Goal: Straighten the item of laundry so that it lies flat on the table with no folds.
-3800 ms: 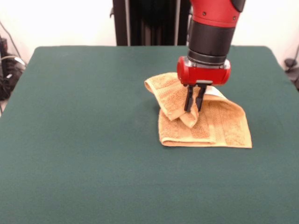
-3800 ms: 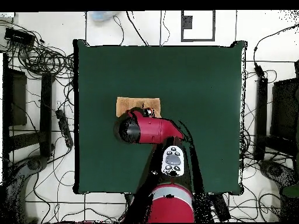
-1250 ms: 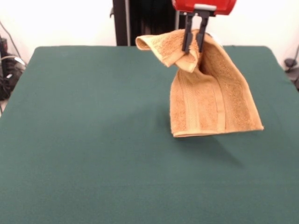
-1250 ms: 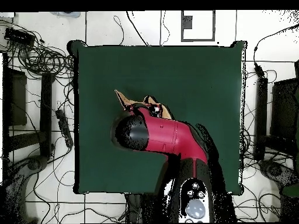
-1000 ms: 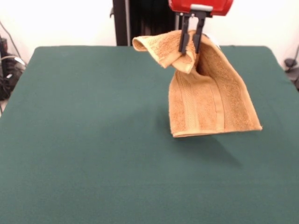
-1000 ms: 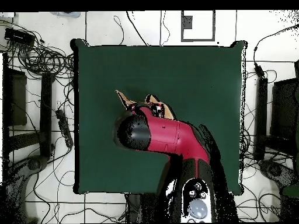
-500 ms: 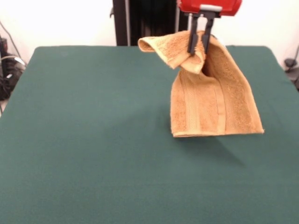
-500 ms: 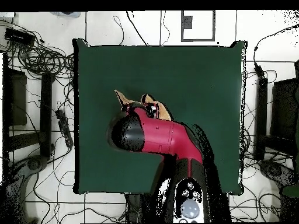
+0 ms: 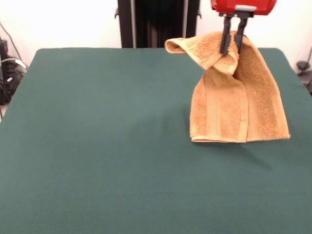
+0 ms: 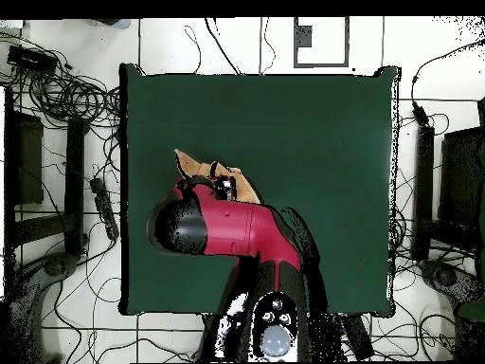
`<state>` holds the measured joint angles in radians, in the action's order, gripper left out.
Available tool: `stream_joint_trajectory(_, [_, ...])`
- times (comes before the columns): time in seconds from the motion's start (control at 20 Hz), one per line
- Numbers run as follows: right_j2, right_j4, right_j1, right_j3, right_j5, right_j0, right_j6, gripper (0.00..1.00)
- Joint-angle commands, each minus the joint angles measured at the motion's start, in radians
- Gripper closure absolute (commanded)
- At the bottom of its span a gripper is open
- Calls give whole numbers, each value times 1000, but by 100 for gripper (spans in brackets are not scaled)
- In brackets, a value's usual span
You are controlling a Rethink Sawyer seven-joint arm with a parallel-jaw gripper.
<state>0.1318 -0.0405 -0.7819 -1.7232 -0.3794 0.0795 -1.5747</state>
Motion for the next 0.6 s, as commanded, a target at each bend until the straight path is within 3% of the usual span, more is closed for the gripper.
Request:
stream_joint_trajectory(0.05, [12, -65, 41, -146, 32, 65, -334, 100])
stream_joint_trajectory(0.35, [11, -115, 45, -217, 150, 103, -387, 100])
stream_joint_trajectory(0.4, [7, -126, 45, -229, 172, 102, -381, 0])
stream_joint_trajectory(0.6, [-6, -118, 42, -244, 213, 91, -370, 0])
